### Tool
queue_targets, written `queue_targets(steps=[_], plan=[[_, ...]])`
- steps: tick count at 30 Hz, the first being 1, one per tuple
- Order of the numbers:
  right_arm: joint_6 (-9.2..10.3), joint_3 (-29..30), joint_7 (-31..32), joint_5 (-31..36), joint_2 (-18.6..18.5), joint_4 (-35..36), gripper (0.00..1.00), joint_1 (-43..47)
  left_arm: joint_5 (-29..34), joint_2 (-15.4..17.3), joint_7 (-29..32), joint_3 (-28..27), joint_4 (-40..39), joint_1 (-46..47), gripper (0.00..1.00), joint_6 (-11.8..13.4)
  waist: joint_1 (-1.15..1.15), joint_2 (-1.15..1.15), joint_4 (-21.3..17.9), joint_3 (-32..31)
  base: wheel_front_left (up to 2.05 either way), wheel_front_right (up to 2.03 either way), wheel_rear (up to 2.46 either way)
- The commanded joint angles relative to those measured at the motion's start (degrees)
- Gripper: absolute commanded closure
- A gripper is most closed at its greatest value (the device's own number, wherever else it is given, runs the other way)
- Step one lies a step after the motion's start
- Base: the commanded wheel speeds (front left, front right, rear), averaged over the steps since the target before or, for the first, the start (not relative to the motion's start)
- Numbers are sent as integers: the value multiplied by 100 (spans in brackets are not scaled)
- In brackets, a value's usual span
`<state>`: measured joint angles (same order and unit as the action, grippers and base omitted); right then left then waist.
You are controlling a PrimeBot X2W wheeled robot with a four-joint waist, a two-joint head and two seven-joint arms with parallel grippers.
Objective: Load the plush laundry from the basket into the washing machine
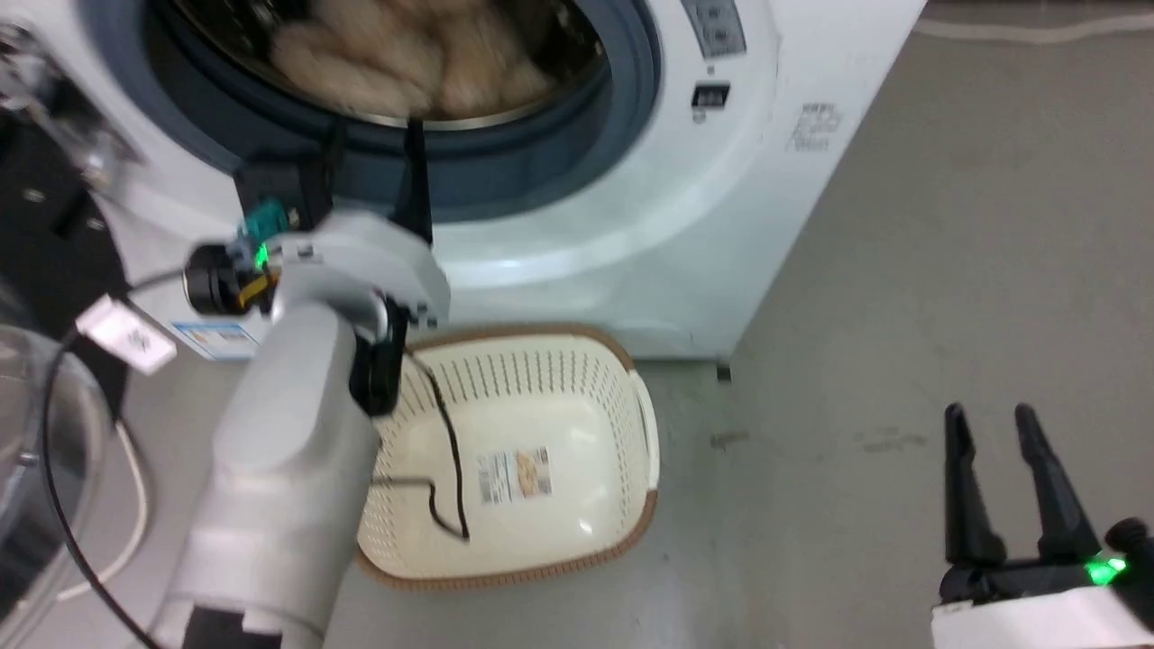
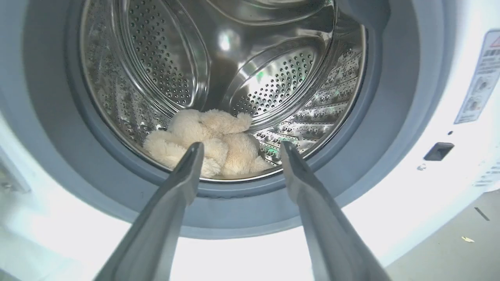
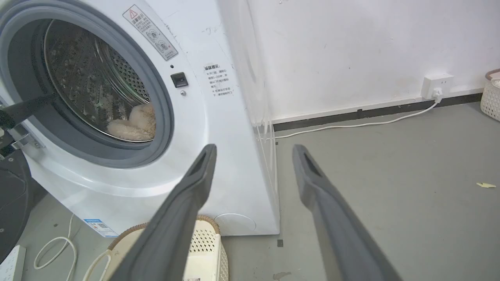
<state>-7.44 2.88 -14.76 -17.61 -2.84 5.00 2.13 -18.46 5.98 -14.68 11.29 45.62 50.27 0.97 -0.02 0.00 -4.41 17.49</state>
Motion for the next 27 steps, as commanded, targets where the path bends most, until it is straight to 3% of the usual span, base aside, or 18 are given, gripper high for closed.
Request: queue_targets(steps=[1,11,27], plan=[[-5,-42,-24,136,-4,-71,0,125,-49,-34,-31,-35,-89,-296,0,-35,2,0,255,-640,0,0,0],[-5,-176,228,257,-4,-204,0,479,7,14,-31,-48,-649,-1633,0,-117,2,0,532,-1770,0,0,0],[-5,-116,284,295,-4,-227,0,886,-104,448,529,-5,-2394,-3516,0,65,2,0,776,-2259,0,0,0]])
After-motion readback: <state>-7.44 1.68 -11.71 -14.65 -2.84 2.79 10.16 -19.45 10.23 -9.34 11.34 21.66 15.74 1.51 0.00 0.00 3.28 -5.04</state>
